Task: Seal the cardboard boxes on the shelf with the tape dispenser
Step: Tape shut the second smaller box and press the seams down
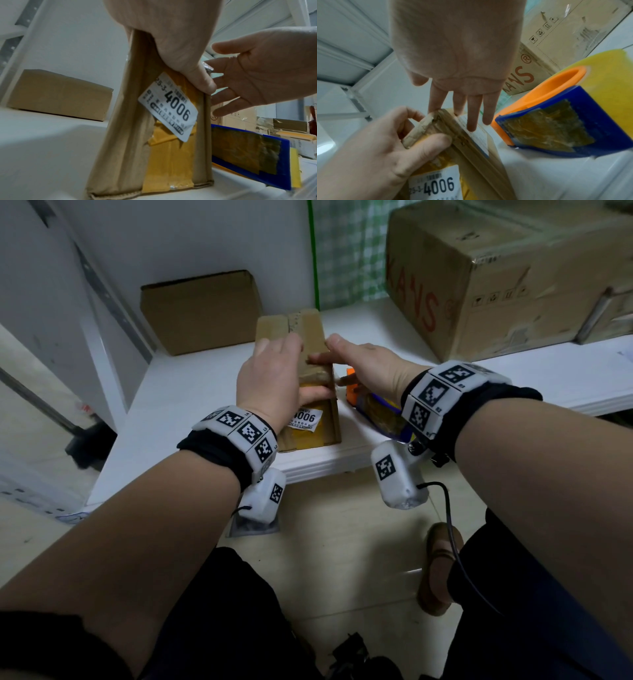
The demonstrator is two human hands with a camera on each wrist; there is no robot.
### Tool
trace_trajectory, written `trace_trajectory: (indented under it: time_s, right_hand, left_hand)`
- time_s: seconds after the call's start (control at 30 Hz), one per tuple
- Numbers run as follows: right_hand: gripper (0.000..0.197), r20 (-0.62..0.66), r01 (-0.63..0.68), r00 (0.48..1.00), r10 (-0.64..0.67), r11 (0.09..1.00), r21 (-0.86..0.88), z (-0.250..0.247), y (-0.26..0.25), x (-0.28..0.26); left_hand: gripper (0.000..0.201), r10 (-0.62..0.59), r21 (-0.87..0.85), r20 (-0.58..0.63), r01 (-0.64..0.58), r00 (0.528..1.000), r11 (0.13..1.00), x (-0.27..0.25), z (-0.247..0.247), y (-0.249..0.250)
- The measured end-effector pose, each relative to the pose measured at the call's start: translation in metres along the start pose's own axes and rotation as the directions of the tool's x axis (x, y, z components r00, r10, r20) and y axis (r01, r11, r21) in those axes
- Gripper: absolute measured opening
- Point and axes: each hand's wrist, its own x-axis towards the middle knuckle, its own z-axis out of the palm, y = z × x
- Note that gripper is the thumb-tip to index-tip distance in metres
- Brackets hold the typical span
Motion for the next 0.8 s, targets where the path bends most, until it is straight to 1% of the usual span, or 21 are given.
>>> trace_trajectory:
  time_s: [0.07,0.13,0.23,0.33,0.47,0.6,0.67,0.73,0.8]
  right_hand:
    - [0.052,-0.01,0.005,1.0,-0.005,1.0,-0.031,-0.003,-0.003,-0.002]
    - [0.054,-0.092,0.033,0.995,-0.034,0.999,-0.019,-0.006,-0.004,-0.002]
    - [0.058,-0.225,0.023,0.974,-0.021,1.0,0.009,-0.007,-0.009,-0.003]
    - [0.062,-0.279,-0.006,0.96,-0.003,1.0,-0.03,-0.004,-0.014,-0.002]
    - [0.062,-0.266,-0.051,0.963,0.045,0.999,-0.014,0.005,-0.019,-0.002]
    - [0.06,-0.322,-0.074,0.945,0.056,0.996,-0.045,0.014,-0.023,0.0]
    - [0.057,-0.339,-0.077,0.939,0.064,0.997,-0.027,0.017,-0.026,0.001]
    - [0.052,-0.304,-0.099,0.948,0.094,0.995,-0.001,0.02,-0.03,0.003]
    - [0.047,-0.237,-0.122,0.964,0.123,0.992,0.017,0.023,-0.033,0.003]
  left_hand:
    - [0.075,0.009,-0.006,0.015,-0.008,1.0,1.0,0.0,-0.001,-0.001]
    - [0.077,0.018,-0.011,0.043,-0.017,0.999,1.0,0.001,-0.002,-0.004]
    - [0.077,0.049,0.005,0.083,-0.05,0.995,0.999,0.002,-0.004,-0.009]
    - [0.078,0.075,-0.024,0.095,-0.073,0.993,0.997,0.001,-0.007,-0.017]
    - [0.07,0.096,-0.088,0.084,-0.089,0.992,0.992,-0.006,-0.004,-0.024]
    - [0.069,0.081,-0.135,0.067,-0.071,0.994,0.988,-0.011,0.002,-0.027]
    - [0.068,0.081,-0.145,0.063,-0.071,0.995,0.987,-0.01,0.003,-0.027]
    - [0.067,0.083,-0.15,0.059,-0.073,0.995,0.986,-0.01,0.003,-0.028]
    - [0.066,0.096,-0.155,0.063,-0.085,0.993,0.984,-0.01,0.004,-0.029]
